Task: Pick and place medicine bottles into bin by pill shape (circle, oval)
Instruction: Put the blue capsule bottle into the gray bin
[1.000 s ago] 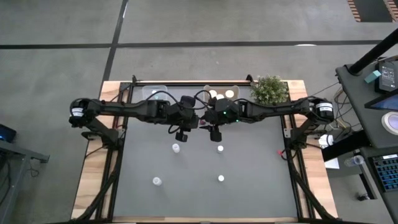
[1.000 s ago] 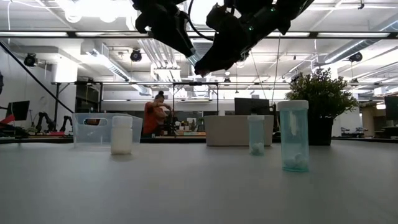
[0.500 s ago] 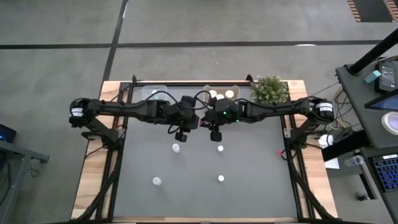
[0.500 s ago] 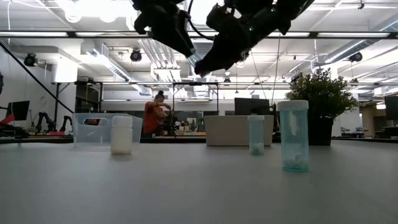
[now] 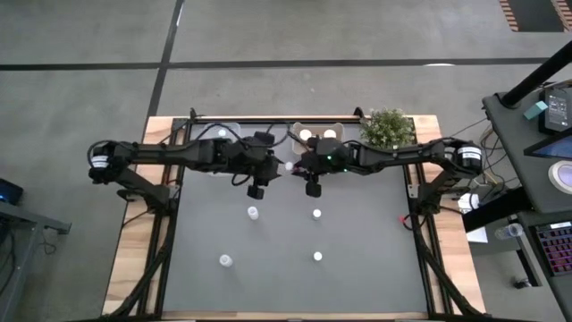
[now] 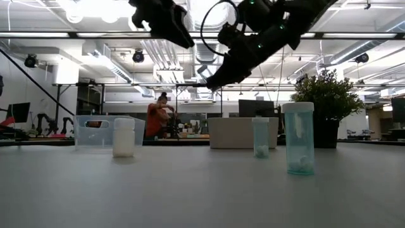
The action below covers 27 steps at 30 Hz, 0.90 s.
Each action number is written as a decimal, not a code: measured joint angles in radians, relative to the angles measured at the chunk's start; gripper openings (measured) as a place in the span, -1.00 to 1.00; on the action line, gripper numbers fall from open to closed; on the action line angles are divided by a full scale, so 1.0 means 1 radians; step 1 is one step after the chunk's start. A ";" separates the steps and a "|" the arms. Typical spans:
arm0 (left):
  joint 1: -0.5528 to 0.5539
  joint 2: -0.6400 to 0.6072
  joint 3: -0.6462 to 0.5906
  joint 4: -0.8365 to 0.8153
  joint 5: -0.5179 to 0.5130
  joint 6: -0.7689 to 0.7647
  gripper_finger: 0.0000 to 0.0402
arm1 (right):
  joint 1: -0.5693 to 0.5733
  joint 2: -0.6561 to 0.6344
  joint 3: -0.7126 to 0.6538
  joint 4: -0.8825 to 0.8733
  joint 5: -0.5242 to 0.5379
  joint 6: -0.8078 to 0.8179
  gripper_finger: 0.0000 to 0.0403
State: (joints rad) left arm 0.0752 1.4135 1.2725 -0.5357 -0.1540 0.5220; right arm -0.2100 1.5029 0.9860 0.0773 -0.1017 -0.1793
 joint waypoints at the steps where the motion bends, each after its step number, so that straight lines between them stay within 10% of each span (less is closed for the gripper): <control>1: 0.005 -0.012 -0.030 0.049 0.017 -0.016 -0.23 | 0.000 -0.009 -0.026 0.045 0.000 0.002 -0.50; 14: 0.057 -0.079 -0.444 0.907 0.029 -0.188 -0.22 | 0.002 -0.069 -0.249 0.569 -0.001 0.033 -0.50; 27: 0.078 0.047 -0.489 1.135 0.082 -0.308 -0.22 | 0.013 -0.068 -0.246 0.610 0.002 0.029 -0.50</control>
State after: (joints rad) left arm 0.1532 1.4601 0.7834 0.5992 -0.0716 0.2143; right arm -0.1967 1.4353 0.7395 0.6876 -0.0994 -0.1505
